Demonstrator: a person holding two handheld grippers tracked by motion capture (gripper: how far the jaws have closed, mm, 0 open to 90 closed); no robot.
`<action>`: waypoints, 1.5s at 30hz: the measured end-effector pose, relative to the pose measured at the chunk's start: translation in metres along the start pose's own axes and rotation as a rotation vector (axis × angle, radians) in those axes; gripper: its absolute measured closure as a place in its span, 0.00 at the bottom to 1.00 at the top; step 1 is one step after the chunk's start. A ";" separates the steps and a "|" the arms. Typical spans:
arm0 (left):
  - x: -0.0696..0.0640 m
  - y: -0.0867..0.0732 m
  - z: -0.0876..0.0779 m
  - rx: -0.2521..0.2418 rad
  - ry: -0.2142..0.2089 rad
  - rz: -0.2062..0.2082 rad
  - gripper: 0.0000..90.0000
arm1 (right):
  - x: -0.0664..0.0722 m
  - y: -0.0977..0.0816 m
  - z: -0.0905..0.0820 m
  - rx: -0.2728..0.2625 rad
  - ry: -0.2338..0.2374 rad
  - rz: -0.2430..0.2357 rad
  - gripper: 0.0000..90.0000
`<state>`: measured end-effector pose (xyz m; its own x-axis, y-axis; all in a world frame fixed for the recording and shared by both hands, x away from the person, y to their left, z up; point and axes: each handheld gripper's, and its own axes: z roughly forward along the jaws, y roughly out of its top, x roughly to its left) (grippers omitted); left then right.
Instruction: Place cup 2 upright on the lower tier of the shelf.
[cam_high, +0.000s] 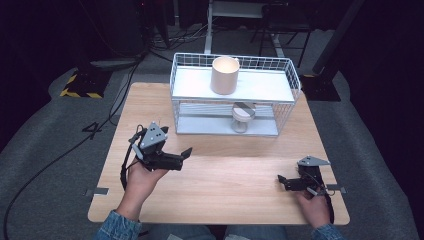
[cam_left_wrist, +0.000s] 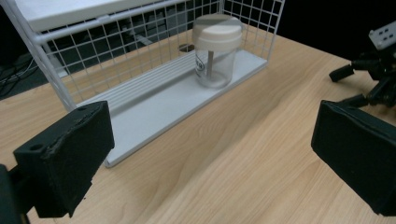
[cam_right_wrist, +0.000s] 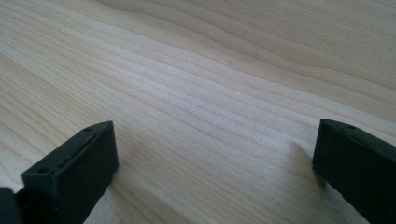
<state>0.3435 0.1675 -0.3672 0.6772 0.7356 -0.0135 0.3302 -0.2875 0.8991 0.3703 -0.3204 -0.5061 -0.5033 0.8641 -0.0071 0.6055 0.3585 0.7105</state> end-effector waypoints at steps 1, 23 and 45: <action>-0.001 -0.004 0.000 0.005 0.007 0.003 0.00 | 0.000 0.000 0.000 0.000 0.000 0.000 0.00; 0.004 -0.089 0.018 0.176 0.049 -0.074 0.01 | 0.000 0.000 0.000 0.000 0.000 0.000 0.00; 0.017 -0.128 0.043 0.400 0.101 -0.122 0.06 | 0.000 0.000 0.000 0.000 0.000 0.000 0.00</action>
<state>0.3414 0.1905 -0.5020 0.5559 0.8298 -0.0485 0.6463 -0.3948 0.6531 0.3703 -0.3204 -0.5060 -0.5028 0.8644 -0.0070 0.6058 0.3581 0.7105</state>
